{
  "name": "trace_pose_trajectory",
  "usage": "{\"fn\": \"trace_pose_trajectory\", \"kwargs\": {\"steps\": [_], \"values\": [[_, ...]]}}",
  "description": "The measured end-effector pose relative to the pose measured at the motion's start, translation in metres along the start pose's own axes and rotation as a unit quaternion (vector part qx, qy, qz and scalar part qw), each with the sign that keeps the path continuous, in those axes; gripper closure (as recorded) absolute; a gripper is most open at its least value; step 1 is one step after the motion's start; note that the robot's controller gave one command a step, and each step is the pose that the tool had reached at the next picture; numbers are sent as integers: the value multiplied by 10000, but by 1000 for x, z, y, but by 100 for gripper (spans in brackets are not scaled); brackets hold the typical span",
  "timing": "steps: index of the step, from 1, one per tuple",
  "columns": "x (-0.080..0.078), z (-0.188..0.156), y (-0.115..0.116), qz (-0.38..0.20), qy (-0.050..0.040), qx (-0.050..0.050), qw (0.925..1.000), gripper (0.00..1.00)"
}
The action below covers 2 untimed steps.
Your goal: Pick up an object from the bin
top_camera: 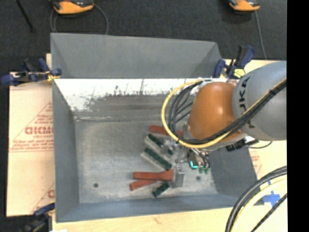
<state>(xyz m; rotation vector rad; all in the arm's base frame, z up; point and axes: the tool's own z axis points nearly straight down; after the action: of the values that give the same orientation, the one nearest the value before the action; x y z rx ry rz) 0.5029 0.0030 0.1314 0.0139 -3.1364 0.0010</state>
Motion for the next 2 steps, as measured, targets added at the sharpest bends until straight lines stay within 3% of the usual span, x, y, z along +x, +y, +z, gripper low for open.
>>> {"fn": "trace_pose_trajectory", "kwargs": {"steps": [1, 2], "values": [[17, 61, 21, 547, -80, -11, 9985, 0], [-28, 59, -27, -137, -53, 3, 9999, 0]]}}
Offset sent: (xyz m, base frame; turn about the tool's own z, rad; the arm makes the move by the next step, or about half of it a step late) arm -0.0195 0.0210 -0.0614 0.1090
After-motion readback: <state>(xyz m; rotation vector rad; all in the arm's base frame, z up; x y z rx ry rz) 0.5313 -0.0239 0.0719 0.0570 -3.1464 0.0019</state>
